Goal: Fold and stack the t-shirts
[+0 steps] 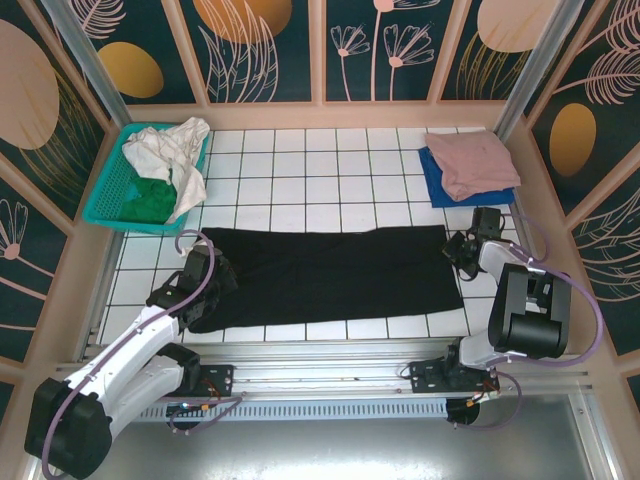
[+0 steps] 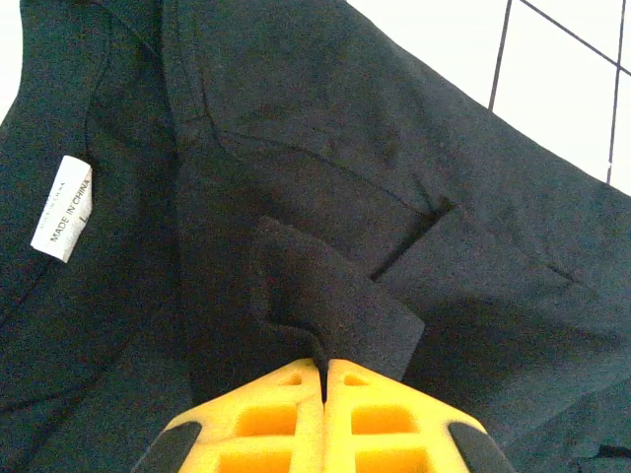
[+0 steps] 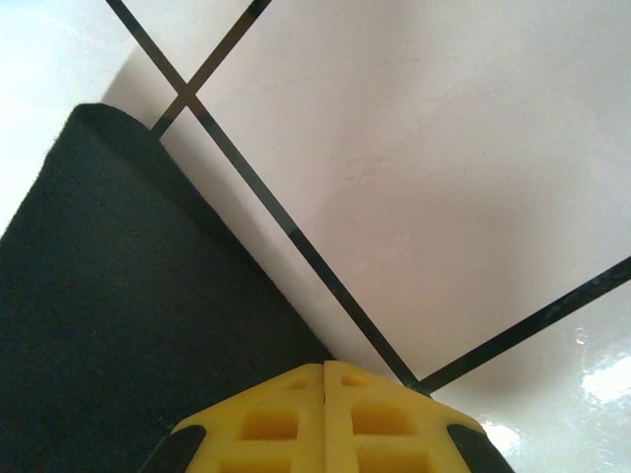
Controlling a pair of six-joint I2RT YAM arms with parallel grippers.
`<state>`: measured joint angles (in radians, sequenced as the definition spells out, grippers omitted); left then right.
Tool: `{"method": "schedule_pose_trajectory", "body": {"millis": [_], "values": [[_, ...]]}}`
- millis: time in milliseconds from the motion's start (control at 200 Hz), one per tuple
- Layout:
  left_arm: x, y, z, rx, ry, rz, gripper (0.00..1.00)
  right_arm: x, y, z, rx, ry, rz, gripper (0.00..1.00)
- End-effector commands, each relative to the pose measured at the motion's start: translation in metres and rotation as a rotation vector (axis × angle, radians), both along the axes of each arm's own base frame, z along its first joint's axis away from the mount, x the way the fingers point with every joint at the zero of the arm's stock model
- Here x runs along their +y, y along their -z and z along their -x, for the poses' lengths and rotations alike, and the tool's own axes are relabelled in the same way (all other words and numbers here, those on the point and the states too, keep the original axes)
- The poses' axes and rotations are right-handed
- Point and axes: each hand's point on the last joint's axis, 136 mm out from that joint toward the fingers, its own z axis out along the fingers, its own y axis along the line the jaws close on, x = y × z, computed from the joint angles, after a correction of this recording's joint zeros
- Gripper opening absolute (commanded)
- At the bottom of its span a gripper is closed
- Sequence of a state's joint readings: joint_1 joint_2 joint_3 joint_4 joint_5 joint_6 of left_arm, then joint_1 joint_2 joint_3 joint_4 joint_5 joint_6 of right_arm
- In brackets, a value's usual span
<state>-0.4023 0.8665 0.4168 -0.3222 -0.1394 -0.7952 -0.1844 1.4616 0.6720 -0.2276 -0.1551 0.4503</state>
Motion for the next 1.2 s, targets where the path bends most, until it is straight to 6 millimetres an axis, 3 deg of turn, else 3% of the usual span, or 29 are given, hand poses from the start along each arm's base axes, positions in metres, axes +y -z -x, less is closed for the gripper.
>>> {"method": "schedule_pose_trajectory", "body": {"millis": [0,50,95,215,265,345,465,556,646,816,991,1091,1196], "values": [[0.01,0.012,0.01,0.043,-0.048,-0.018,0.0,-0.008,-0.005,0.004,0.005,0.011,0.038,0.0],[0.011,0.013,0.011,0.047,-0.057,-0.021,0.01,-0.011,-0.009,0.005,0.004,0.018,0.052,0.05],[0.013,0.011,0.011,0.045,-0.072,-0.02,0.16,-0.014,-0.014,0.007,0.003,0.025,0.069,0.15],[0.012,-0.007,0.006,-0.002,-0.079,0.0,0.31,-0.017,-0.031,0.011,-0.013,0.038,0.112,0.24],[0.012,-0.02,0.002,-0.032,-0.082,0.004,0.43,-0.014,-0.041,0.012,-0.033,0.036,0.127,0.26],[0.011,-0.043,-0.006,-0.092,-0.075,0.004,0.49,0.001,-0.055,0.013,-0.077,0.006,0.124,0.28],[-0.009,-0.06,-0.028,-0.149,0.011,0.029,0.51,0.052,-0.061,0.007,-0.155,-0.114,0.058,0.3],[-0.032,-0.047,-0.05,-0.087,0.098,0.024,0.51,0.095,-0.051,0.005,-0.17,-0.222,0.002,0.3],[-0.039,-0.023,-0.068,0.019,0.135,-0.057,0.55,0.11,-0.031,0.005,-0.135,-0.253,-0.027,0.29],[-0.021,0.013,-0.077,0.166,0.08,-0.216,0.57,0.101,0.001,0.013,-0.057,-0.227,0.009,0.28],[-0.065,0.028,-0.071,0.158,0.23,-0.015,0.57,0.088,0.022,0.022,-0.016,-0.203,0.013,0.28],[-0.079,0.035,-0.068,0.165,0.291,0.017,0.56,0.08,0.03,0.023,0.005,-0.186,0.018,0.27],[-0.089,0.032,-0.08,0.136,0.334,0.027,0.56,0.077,0.03,0.02,0.0,-0.187,0.009,0.27]]}}
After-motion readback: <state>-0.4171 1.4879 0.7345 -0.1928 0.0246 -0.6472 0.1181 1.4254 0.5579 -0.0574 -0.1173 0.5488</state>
